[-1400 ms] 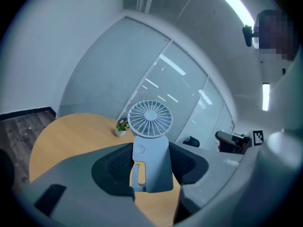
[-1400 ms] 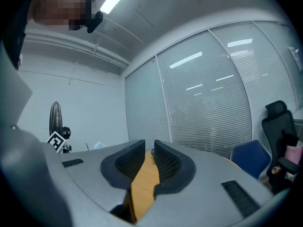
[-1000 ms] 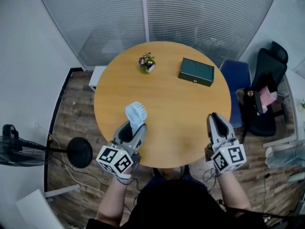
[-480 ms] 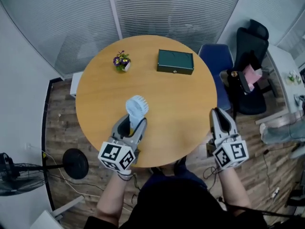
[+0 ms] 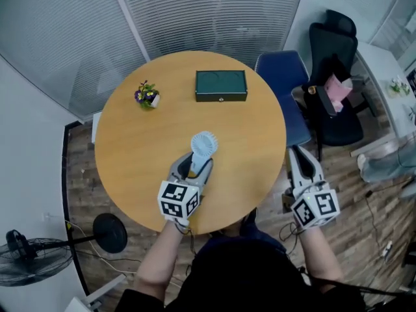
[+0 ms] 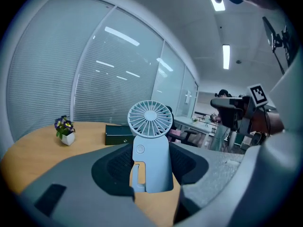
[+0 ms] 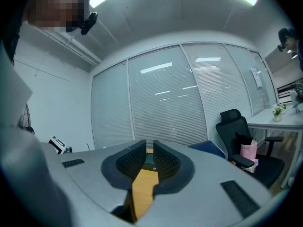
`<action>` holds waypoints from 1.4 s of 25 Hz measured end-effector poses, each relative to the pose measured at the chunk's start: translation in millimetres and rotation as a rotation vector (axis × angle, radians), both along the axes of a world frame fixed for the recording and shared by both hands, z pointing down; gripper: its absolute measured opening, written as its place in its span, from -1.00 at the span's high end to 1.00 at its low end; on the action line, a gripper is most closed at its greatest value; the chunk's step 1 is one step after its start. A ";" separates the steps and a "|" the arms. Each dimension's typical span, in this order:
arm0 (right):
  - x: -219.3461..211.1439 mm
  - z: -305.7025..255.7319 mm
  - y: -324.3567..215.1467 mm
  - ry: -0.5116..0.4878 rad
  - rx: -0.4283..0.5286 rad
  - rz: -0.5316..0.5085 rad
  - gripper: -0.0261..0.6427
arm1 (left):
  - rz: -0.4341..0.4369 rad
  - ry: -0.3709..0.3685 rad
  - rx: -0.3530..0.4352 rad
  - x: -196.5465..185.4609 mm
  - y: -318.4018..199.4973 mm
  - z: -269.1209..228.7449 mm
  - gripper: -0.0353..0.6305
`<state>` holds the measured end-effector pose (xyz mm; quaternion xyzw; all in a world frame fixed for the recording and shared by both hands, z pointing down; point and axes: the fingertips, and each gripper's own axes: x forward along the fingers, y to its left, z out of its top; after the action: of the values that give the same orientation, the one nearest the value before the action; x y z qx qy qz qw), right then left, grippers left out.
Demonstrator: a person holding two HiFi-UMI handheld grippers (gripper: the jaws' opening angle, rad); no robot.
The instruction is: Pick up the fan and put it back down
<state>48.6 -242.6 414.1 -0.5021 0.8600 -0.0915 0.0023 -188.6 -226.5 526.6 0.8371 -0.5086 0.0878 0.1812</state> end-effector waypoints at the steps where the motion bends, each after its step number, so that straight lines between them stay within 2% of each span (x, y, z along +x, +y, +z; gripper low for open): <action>1: 8.4 0.7 -3.5 -0.004 -0.001 0.005 0.77 | 0.014 -0.017 -0.020 10.4 -6.0 10.0 0.25; 13: 117.4 16.6 -42.8 -0.015 -0.030 0.075 0.77 | 0.101 -0.246 -0.290 106.5 -76.3 149.6 0.25; 21: 187.5 32.2 -66.4 0.010 -0.063 0.133 0.78 | 0.160 -0.357 -0.402 154.4 -108.9 218.1 0.25; 30: 204.7 47.5 -88.4 0.015 -0.087 0.105 0.78 | 0.153 -0.394 -0.489 164.7 -113.4 248.1 0.25; 35: 205.0 50.5 -95.4 0.007 -0.087 0.092 0.78 | 0.157 -0.406 -0.430 172.5 -126.7 235.5 0.25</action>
<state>253.6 -338.0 464.6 -0.5411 0.8311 -0.1271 -0.0184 -16.1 -353.2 762.1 0.7816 -0.4378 0.3729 0.2415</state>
